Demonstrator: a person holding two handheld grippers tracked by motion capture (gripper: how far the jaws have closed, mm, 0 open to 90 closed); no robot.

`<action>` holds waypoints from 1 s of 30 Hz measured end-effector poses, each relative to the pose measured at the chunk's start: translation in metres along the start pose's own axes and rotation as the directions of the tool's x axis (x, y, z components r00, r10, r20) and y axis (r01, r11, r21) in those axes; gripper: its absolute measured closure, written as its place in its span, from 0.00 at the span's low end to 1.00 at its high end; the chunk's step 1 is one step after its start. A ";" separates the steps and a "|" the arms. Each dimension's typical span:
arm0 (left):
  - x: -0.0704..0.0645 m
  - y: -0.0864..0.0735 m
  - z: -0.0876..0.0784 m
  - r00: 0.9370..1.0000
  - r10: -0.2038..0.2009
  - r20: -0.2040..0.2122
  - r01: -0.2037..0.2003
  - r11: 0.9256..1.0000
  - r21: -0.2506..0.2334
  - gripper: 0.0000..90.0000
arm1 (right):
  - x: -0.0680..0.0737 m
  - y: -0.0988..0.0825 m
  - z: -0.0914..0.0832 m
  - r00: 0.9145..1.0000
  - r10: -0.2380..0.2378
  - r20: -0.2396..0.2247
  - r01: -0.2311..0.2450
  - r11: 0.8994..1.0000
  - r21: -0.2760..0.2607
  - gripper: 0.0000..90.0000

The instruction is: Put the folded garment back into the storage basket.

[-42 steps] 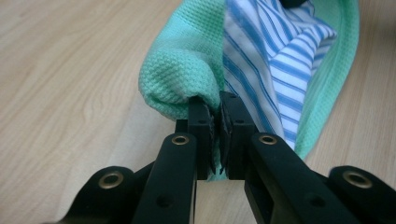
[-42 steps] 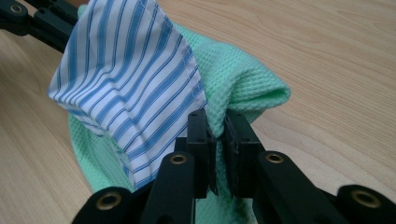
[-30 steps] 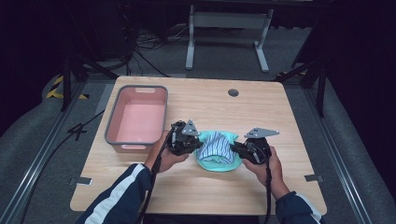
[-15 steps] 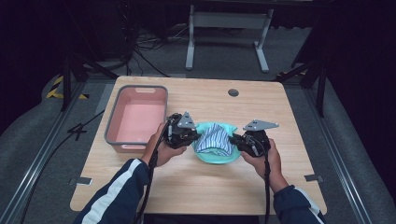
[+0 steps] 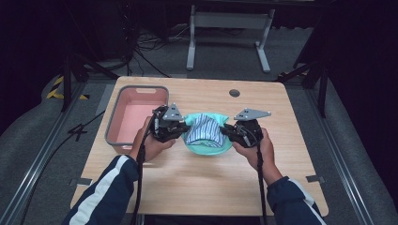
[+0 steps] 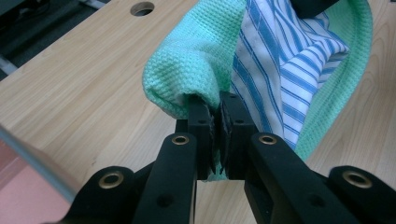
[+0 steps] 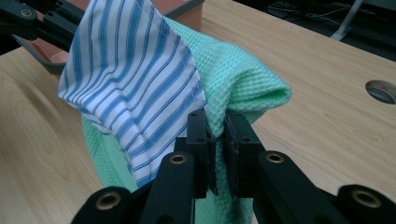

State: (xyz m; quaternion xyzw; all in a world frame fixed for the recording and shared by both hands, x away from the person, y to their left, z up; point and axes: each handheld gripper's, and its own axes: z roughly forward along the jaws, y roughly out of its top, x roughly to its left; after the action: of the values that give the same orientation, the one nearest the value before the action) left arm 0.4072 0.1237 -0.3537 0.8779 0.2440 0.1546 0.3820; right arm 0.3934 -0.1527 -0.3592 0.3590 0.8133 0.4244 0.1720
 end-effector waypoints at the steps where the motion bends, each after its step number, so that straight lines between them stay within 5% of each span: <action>1: 0.002 -0.001 -0.003 1.000 -0.004 -0.005 0.004 1.000 0.000 0.94 | 0.002 0.002 0.001 1.000 0.001 -0.002 -0.001 1.000 0.000 0.91; 20: 0.036 -0.019 -0.061 0.993 -0.046 -0.113 0.044 0.999 -0.021 0.94 | 0.039 0.055 0.036 0.996 -0.076 -0.056 0.075 0.997 -0.020 0.91; 30: 0.056 -0.035 -0.083 0.980 -0.088 -0.180 0.086 0.996 -0.019 0.94 | 0.062 0.081 0.064 0.992 -0.096 -0.086 0.095 0.995 -0.018 0.91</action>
State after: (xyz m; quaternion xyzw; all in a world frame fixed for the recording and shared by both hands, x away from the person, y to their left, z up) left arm 0.4051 0.2244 -0.3209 0.8465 0.3150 0.2179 0.3698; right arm 0.4239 -0.0400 -0.3290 0.2996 0.8332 0.4365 0.1594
